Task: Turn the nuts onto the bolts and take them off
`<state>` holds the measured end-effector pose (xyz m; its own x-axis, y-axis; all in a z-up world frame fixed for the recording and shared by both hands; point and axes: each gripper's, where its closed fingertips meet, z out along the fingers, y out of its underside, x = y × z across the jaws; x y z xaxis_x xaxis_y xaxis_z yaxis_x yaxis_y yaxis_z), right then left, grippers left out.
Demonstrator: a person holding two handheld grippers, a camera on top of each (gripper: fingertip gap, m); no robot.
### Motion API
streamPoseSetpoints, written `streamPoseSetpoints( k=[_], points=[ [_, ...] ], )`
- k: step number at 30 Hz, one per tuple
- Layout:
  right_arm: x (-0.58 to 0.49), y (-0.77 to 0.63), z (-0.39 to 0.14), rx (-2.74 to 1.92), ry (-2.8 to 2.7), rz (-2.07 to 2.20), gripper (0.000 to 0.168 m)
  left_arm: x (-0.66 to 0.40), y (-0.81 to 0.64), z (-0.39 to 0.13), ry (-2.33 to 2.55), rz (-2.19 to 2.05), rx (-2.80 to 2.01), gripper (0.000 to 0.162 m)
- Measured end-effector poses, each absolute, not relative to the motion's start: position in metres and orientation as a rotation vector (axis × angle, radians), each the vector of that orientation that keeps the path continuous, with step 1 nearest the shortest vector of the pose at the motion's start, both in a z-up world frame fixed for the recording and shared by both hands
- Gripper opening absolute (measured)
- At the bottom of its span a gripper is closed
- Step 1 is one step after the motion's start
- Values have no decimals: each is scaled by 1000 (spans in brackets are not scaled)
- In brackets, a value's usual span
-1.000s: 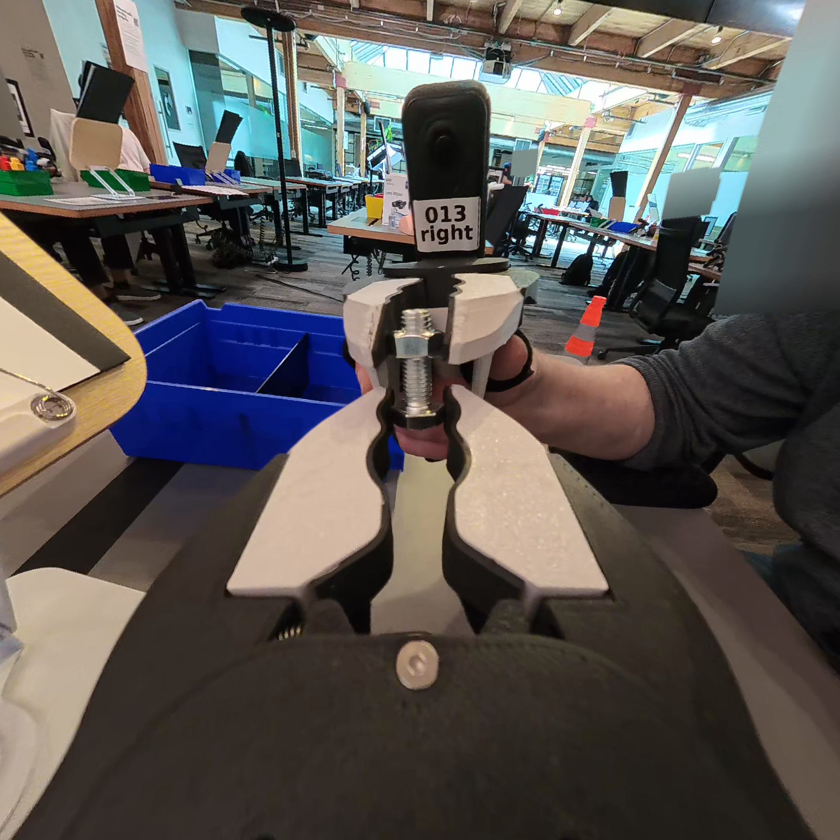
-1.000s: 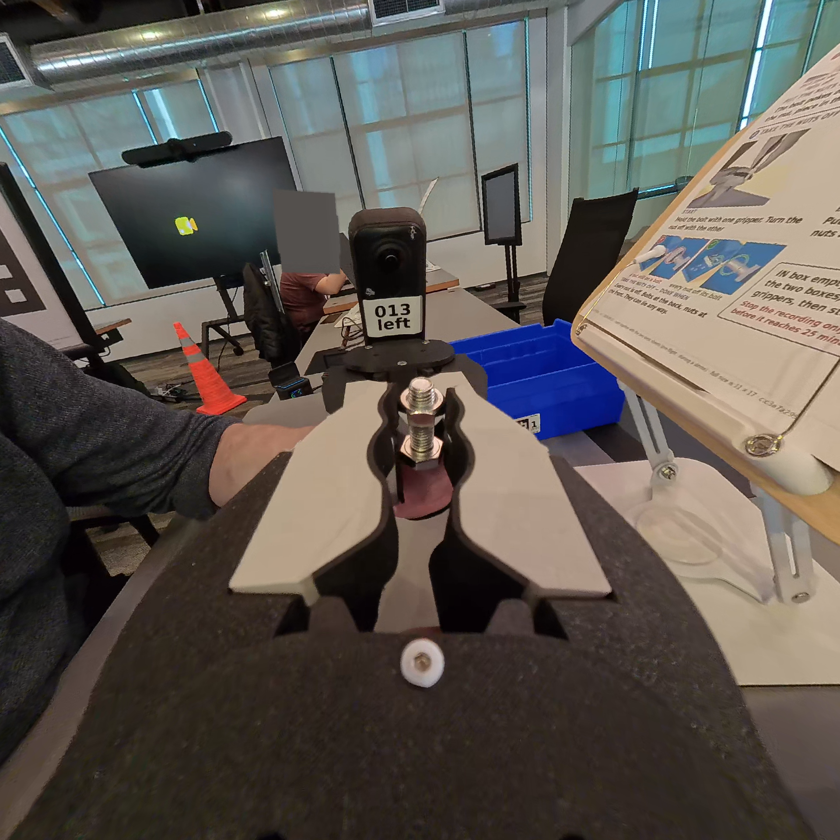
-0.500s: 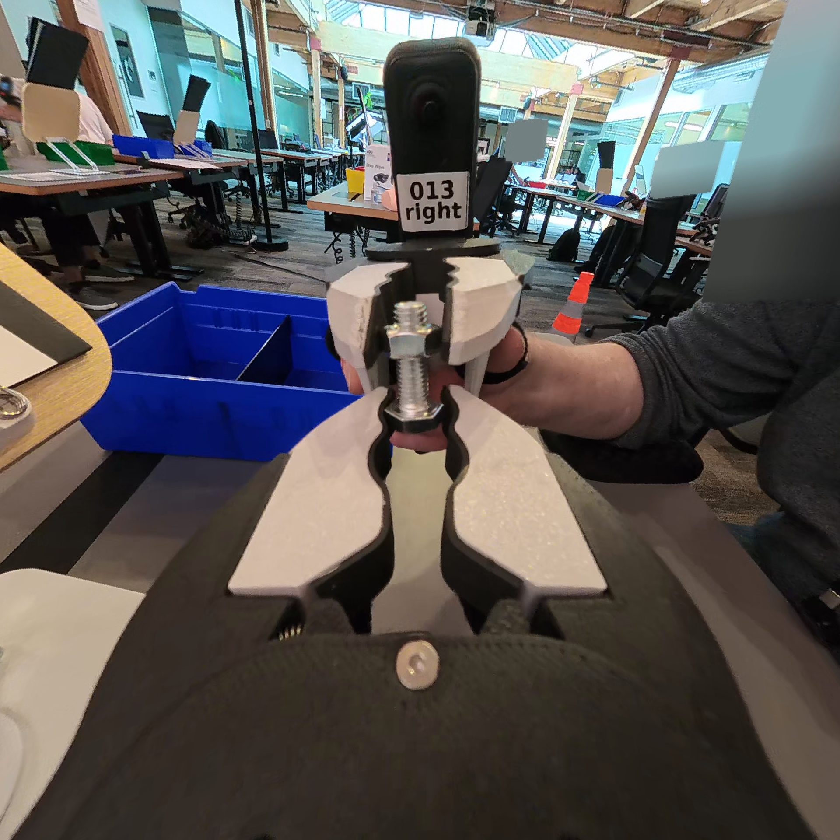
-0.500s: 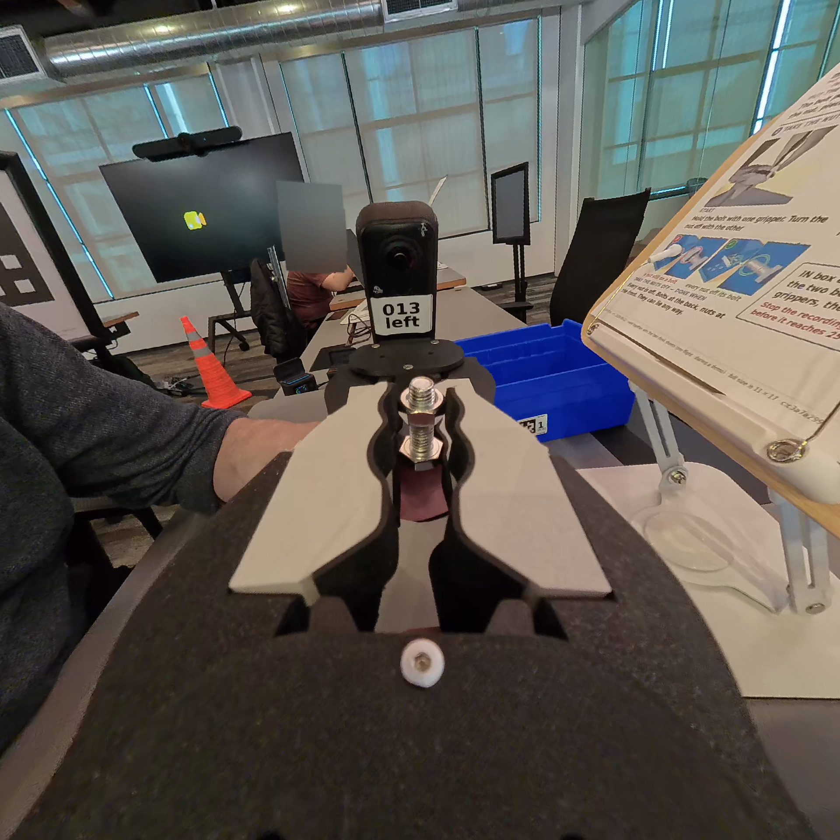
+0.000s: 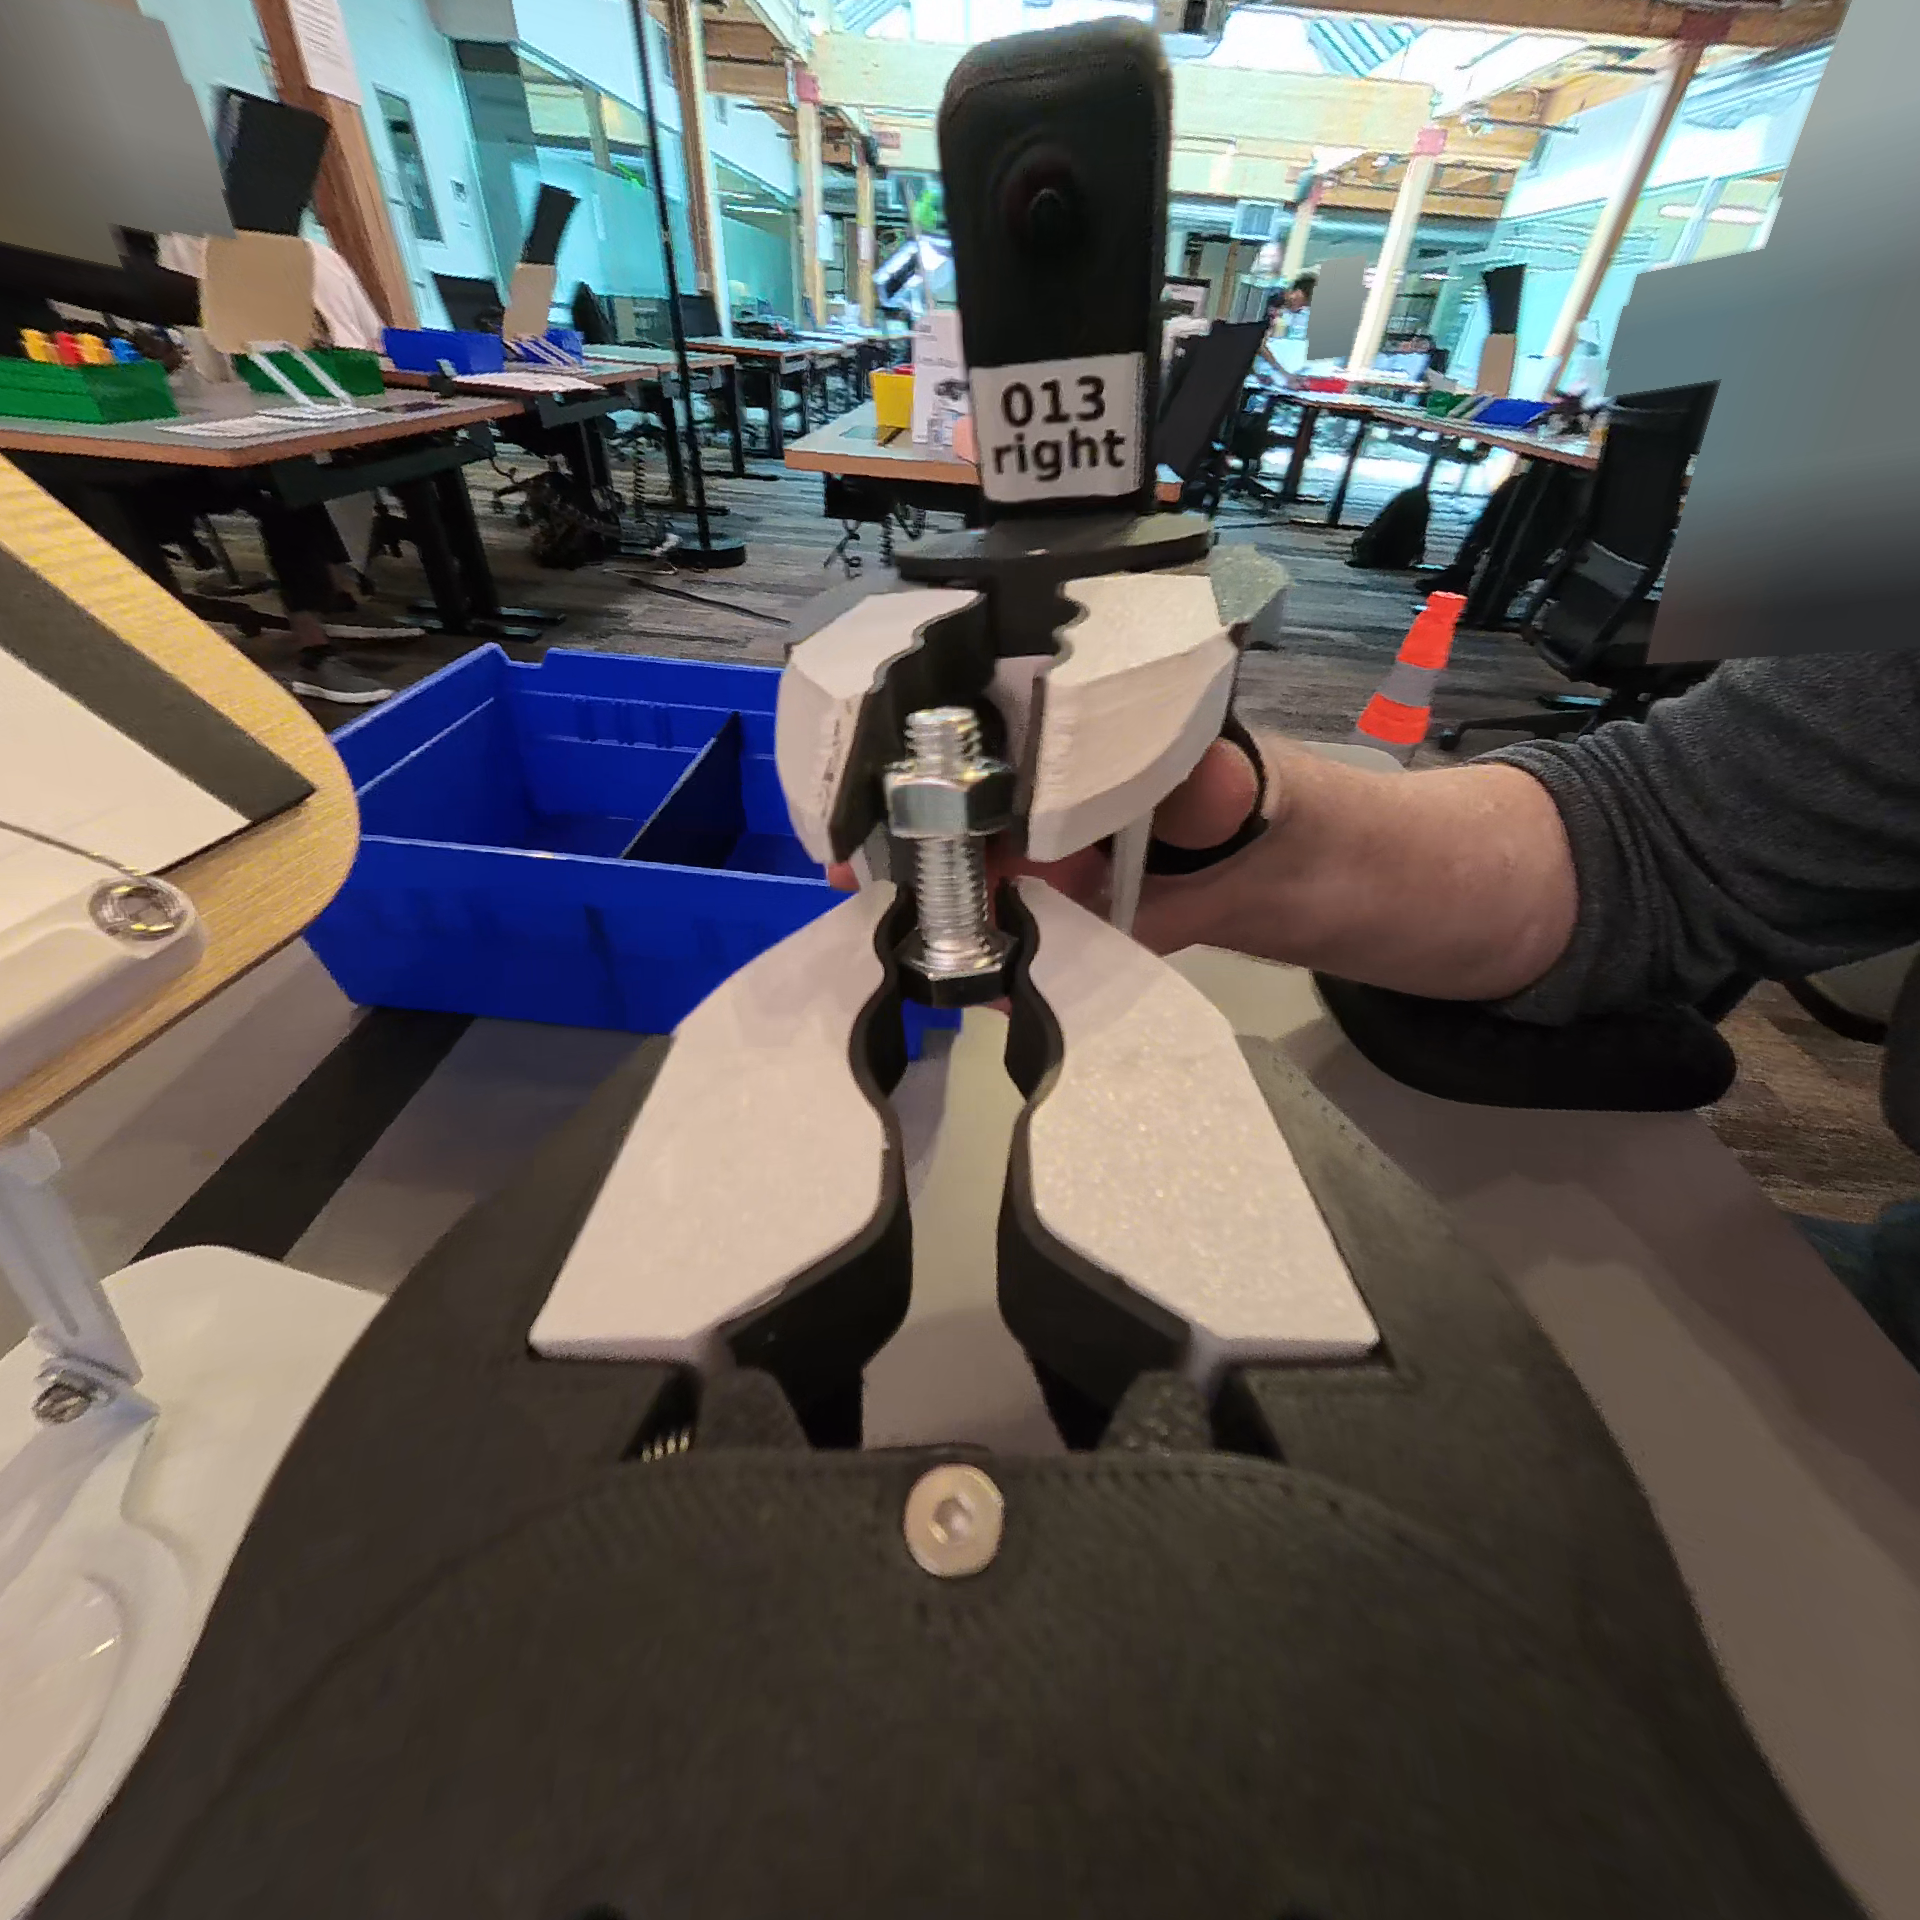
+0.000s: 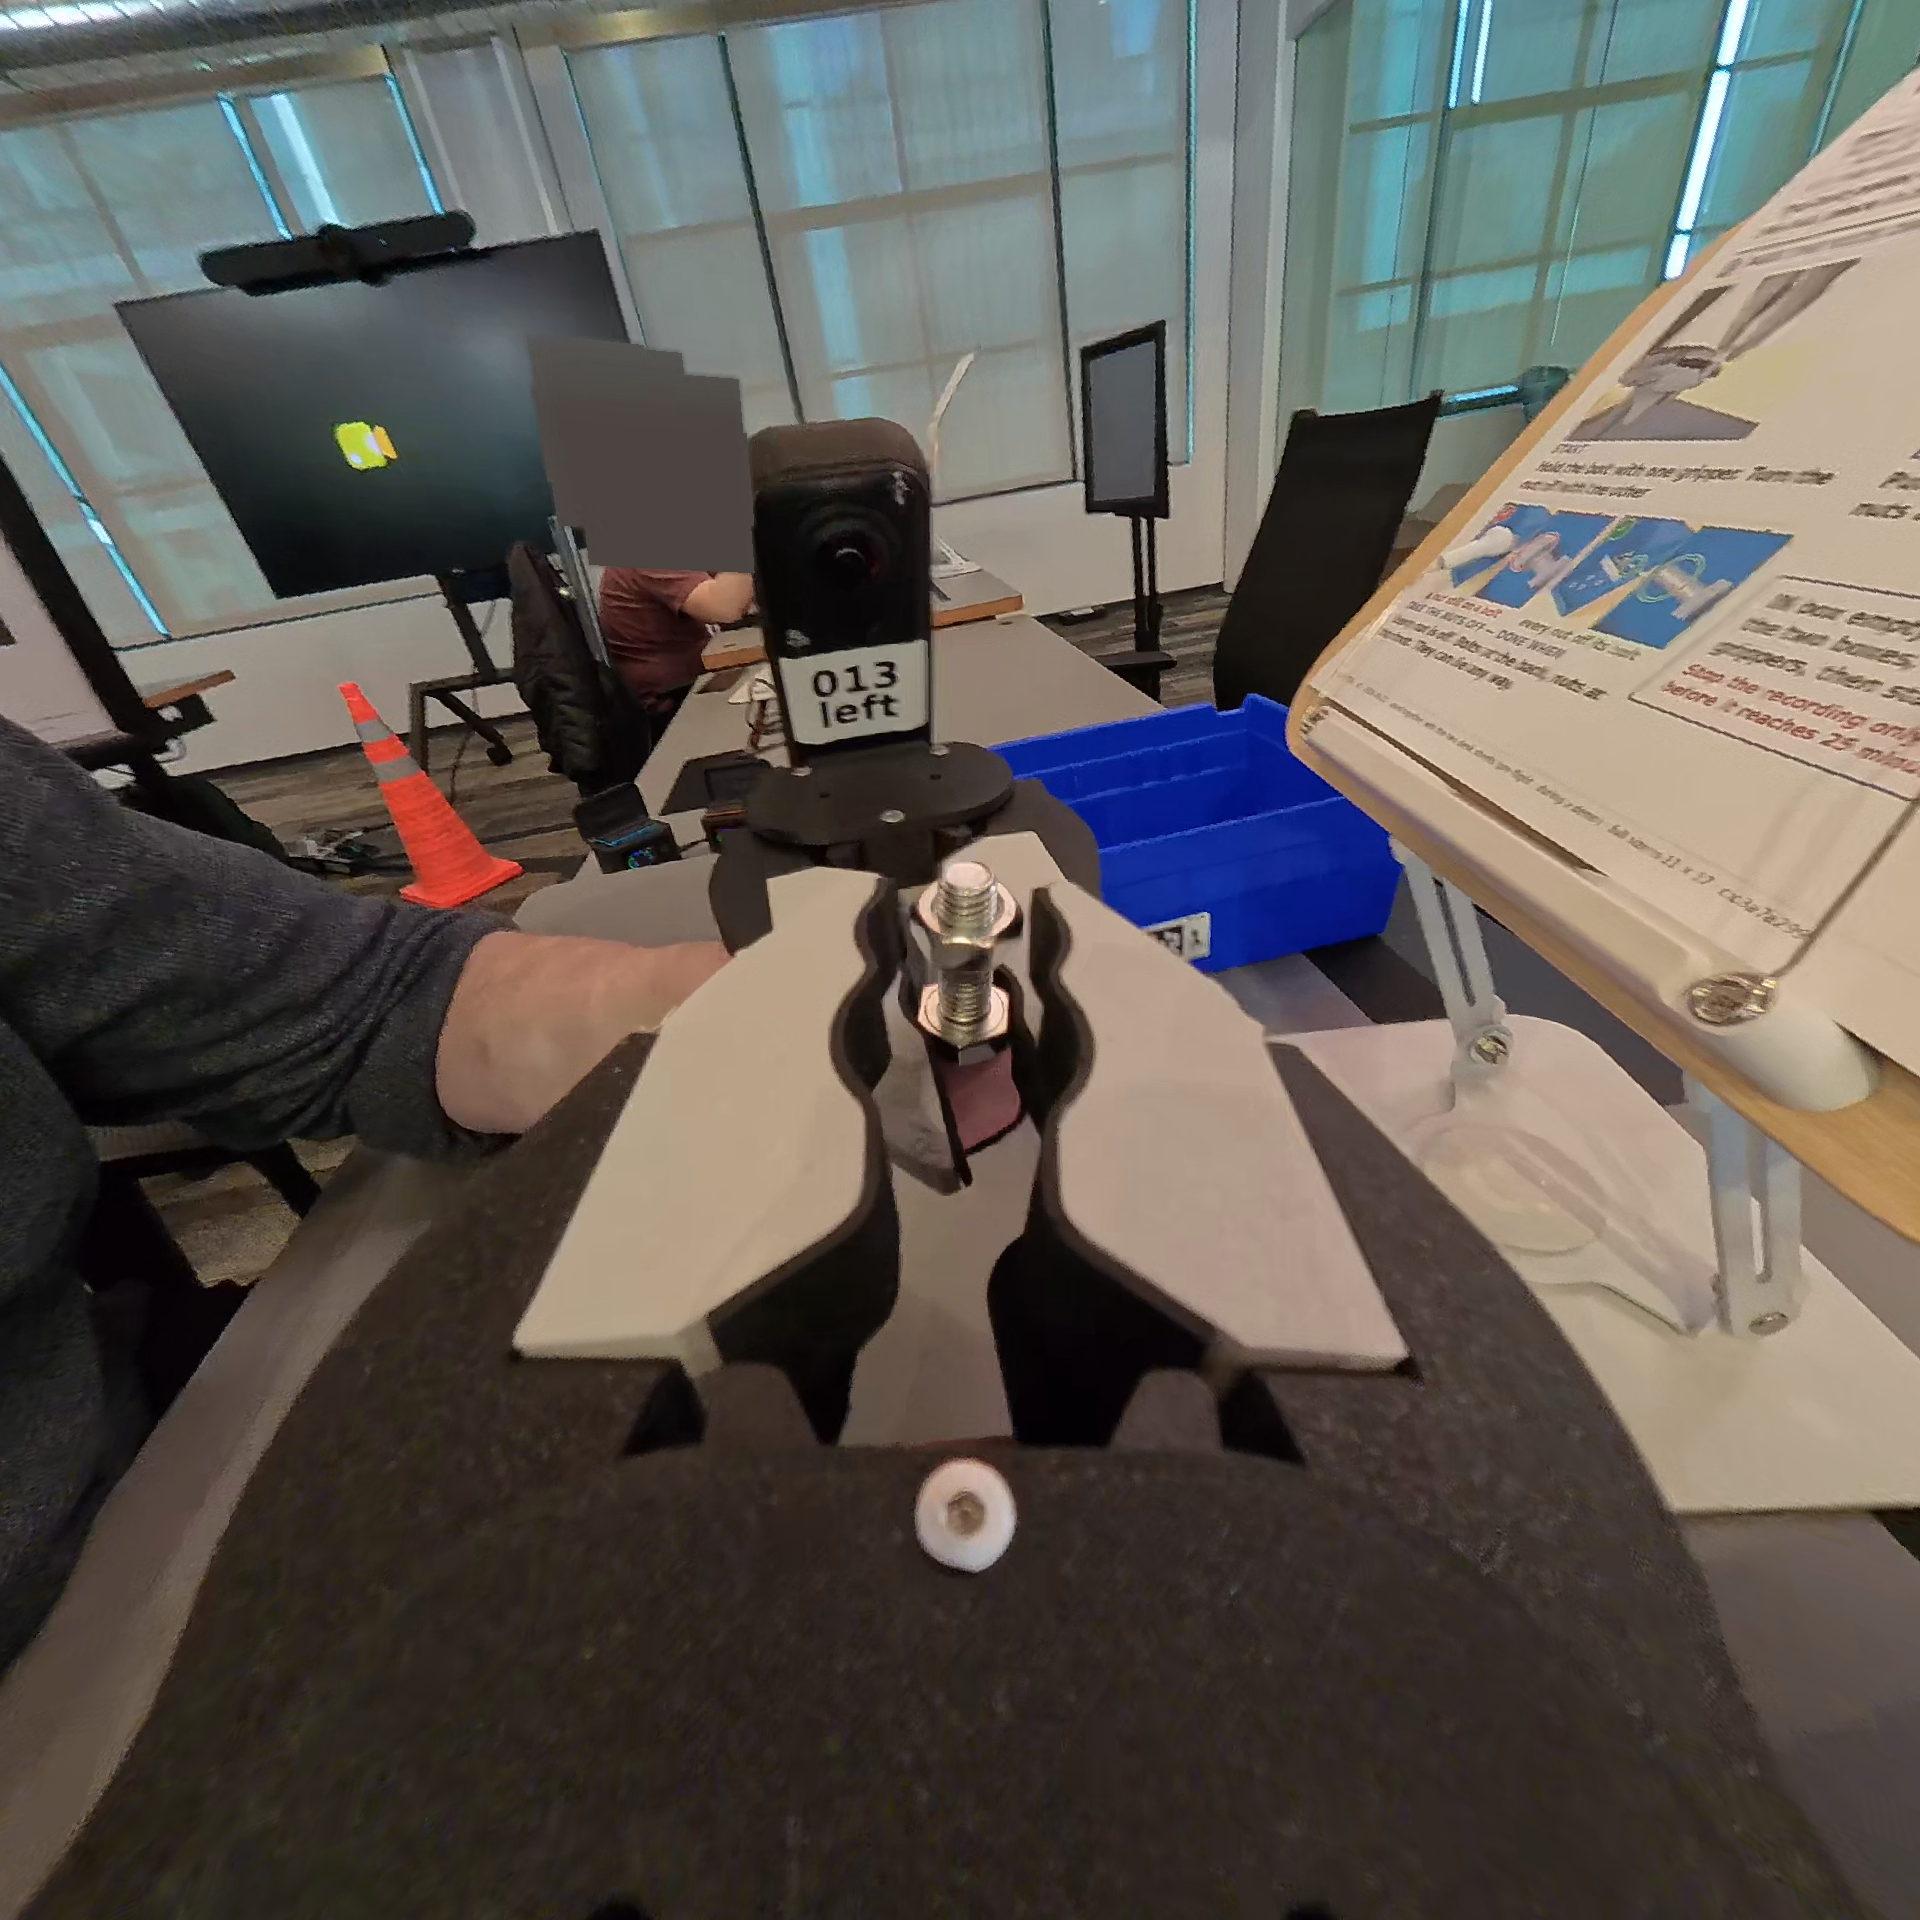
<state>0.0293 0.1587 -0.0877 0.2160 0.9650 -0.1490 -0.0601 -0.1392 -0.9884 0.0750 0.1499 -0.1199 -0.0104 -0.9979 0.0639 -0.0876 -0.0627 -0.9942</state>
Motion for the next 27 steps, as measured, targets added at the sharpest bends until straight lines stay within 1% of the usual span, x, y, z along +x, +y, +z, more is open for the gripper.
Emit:
streamPoseSetpoints(
  k=[1, 2, 7, 10, 13, 18, 20, 25, 27],
  points=[
    [31, 161, -88, -1397, -938, 1144, 31, 75, 153, -120, 1238, -1198, -1322, 15],
    [33, 162, -89, -1415, -943, 1126, 33, 74, 154, -120, 1236, -1174, -1323, 15],
    [45, 165, -89, -1512, -999, 1044, 36, 69, 171, -122, 1214, -953, -1362, 15],
    [57, 168, -97, -1639, -1073, 880, 39, 63, 184, -126, 1243, -725, -1380, 15],
    [69, 171, -98, -1730, -1083, 735, 40, 57, 190, -118, 1214, -564, -1360, 15],
    [58, 169, -93, -1822, -1036, 794, 38, 53, 198, -116, 1225, -229, -1318, 15],
    [53, 169, -91, -1841, -1010, 803, 37, 55, 197, -117, 1233, -155, -1300, 15],
    [44, 163, -89, -1867, -972, 823, 31, 55, 195, -113, 1220, -22, -1256, 15],
    [45, 164, -91, -1877, -953, 800, 23, 55, 195, -113, 1219, 26, -1243, 15]
  ],
)
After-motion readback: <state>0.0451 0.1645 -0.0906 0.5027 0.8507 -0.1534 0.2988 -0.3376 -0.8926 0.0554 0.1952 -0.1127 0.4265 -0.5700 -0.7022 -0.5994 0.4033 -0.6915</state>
